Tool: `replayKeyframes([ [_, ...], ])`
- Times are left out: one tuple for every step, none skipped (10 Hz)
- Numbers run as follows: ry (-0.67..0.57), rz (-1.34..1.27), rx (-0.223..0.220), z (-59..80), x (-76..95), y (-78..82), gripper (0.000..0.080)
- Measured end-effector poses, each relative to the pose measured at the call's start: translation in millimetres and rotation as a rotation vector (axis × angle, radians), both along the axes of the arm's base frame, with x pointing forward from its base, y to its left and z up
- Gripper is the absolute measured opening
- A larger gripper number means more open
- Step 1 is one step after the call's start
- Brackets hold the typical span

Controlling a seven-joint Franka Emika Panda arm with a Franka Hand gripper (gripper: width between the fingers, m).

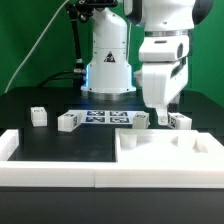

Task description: Assemble one leg

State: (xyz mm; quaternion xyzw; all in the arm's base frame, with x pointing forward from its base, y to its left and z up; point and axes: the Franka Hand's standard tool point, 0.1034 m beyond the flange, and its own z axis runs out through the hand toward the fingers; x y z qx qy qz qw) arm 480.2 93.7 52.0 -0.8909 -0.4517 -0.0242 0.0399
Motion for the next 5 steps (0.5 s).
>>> replayKeyframes([
  [-0.019, -0.127, 0.009, 1.7, -4.7, 5.0, 0.0649],
  [-0.023, -0.247, 0.019, -0.4, -12.9, 11.8, 0.0649],
  [-0.013, -0.362, 0.03, -3.8, -21.3, 19.4, 0.0649],
  [-0.012, -0.463, 0.043, -4.7, -25.2, 27.4, 0.0649],
  [0.004, -0.566, 0.051, -5.2, -28.1, 34.8, 0.0649],
])
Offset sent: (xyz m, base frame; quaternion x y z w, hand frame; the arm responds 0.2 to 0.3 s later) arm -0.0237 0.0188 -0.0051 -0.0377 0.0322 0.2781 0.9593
